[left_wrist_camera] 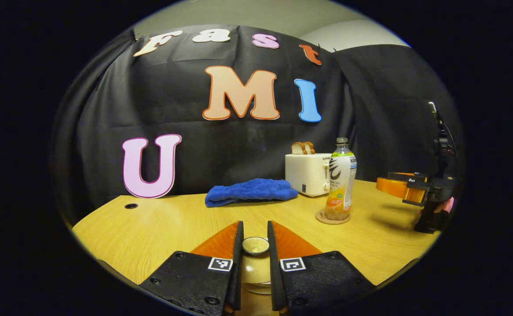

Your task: Open the teacup lid with one hand, grasp the water bottle and pour water into the teacup with the other hand; after pouring, place the water bottle on the coaster and then close the teacup lid.

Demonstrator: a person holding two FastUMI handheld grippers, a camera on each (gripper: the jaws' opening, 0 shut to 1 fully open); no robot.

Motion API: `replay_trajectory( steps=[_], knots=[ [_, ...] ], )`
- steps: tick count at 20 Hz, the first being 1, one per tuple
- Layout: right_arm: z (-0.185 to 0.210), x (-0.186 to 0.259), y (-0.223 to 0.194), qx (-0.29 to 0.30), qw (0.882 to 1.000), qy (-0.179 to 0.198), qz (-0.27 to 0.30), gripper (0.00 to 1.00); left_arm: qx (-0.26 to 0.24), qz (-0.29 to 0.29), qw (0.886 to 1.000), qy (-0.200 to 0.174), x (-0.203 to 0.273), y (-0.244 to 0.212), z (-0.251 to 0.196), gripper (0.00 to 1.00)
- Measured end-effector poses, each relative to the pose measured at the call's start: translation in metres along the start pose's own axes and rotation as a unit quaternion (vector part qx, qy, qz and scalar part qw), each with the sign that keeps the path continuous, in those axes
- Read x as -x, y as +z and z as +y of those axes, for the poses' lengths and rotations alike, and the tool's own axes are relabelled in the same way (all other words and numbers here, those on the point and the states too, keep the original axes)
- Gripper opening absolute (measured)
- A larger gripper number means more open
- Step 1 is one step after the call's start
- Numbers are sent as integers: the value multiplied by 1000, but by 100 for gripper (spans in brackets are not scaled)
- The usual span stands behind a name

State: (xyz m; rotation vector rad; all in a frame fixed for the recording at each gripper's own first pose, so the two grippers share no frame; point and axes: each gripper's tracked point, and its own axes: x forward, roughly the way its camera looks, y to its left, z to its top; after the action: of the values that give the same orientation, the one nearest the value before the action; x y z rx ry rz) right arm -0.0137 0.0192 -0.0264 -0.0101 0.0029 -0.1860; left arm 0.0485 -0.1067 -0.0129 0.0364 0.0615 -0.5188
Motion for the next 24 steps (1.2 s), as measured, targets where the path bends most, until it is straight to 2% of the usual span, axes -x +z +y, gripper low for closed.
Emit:
replay_trajectory(
  steps=[7, 12, 14, 15, 16, 19, 20, 24],
  knots=[
    [0, 1, 1, 0, 1000, 1, 0, 94, -16, 23, 999, -34, -6, -6, -13, 24],
    [1, 0, 0, 0, 1000, 2, 0, 94, -19, 30, 999, -37, -7, -8, -13, 26],
    [1, 0, 1, 0, 1000, 2, 0, 94, -19, 32, 999, -36, -8, -8, -13, 30],
    [1, 0, 1, 0, 1000, 1, 0, 98, -20, 32, 999, -37, -7, -9, -13, 33],
    [1, 0, 1, 0, 1000, 2, 0, 94, -20, 33, 999, -37, -8, -10, -13, 36],
    [1, 1, 1, 0, 1000, 2, 0, 94, -18, 30, 999, -33, -6, -9, -11, 94],
    [1, 0, 0, 0, 1000, 2, 0, 94, -17, 27, 999, -32, -5, -7, -10, 97],
    [0, 0, 1, 0, 1000, 2, 0, 94, -6, 2, 1000, -24, 0, 0, -6, 97]
  ],
)
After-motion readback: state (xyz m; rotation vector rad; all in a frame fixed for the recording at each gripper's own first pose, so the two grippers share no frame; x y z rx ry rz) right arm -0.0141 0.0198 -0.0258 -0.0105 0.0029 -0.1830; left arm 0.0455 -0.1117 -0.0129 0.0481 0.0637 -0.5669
